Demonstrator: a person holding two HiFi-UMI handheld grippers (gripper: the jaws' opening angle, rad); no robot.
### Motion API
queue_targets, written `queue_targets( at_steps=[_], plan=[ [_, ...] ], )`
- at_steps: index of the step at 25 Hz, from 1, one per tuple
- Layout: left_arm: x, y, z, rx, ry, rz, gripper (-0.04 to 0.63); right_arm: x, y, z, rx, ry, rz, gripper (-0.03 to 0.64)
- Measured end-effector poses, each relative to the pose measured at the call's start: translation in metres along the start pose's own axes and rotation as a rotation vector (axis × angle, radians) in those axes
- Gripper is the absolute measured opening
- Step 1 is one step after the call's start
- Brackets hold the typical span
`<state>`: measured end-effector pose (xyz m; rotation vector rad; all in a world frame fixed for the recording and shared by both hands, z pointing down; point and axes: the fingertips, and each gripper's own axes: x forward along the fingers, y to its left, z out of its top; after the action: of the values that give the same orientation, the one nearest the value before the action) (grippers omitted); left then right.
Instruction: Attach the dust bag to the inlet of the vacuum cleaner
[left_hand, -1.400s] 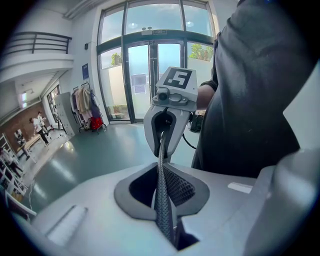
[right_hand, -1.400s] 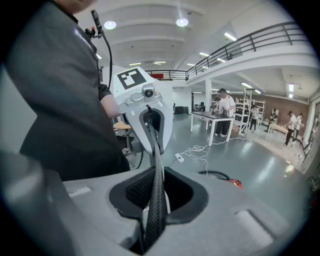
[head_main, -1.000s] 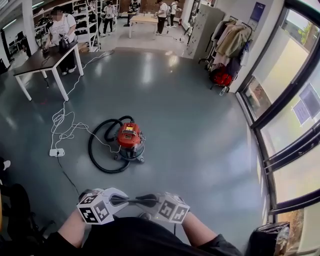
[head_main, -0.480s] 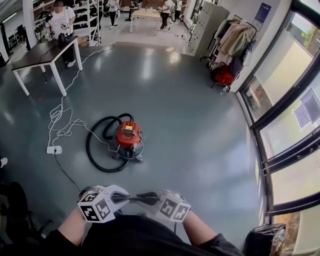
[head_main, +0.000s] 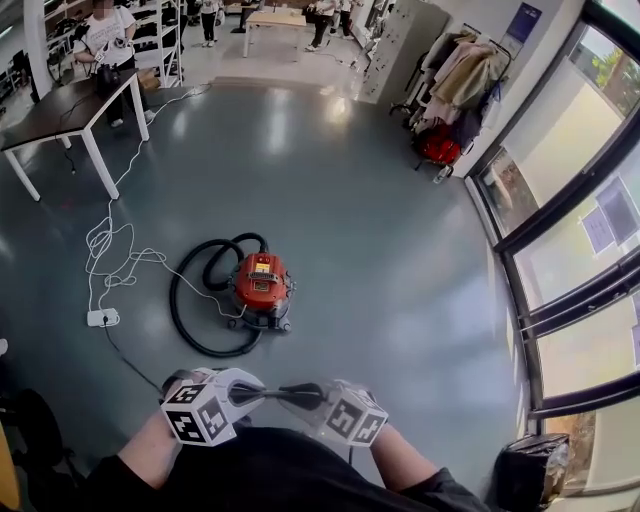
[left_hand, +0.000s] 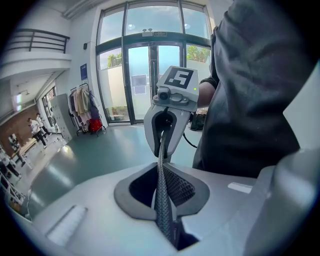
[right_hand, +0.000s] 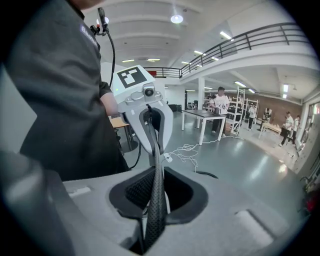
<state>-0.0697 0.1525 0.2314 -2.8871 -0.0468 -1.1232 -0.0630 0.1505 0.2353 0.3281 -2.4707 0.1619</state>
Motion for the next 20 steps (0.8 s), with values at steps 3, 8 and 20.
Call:
queue_targets(
  at_steps=[3,8,20],
  plan=[
    [-0.013,0.024,-0.015,0.015,-0.010,-0.015,0.046,0.020,-0.019,0.014,0.006,0.010,-0.022,0.037],
    [-0.029,0.054,-0.039,0.044,-0.026,-0.047,0.046,0.050,-0.042,0.031,0.028,0.034,-0.055,0.038],
    [-0.020,0.089,-0.040,0.025,-0.034,-0.044,0.046,0.056,-0.077,0.028,0.020,0.060,-0.061,0.037]
  ],
)
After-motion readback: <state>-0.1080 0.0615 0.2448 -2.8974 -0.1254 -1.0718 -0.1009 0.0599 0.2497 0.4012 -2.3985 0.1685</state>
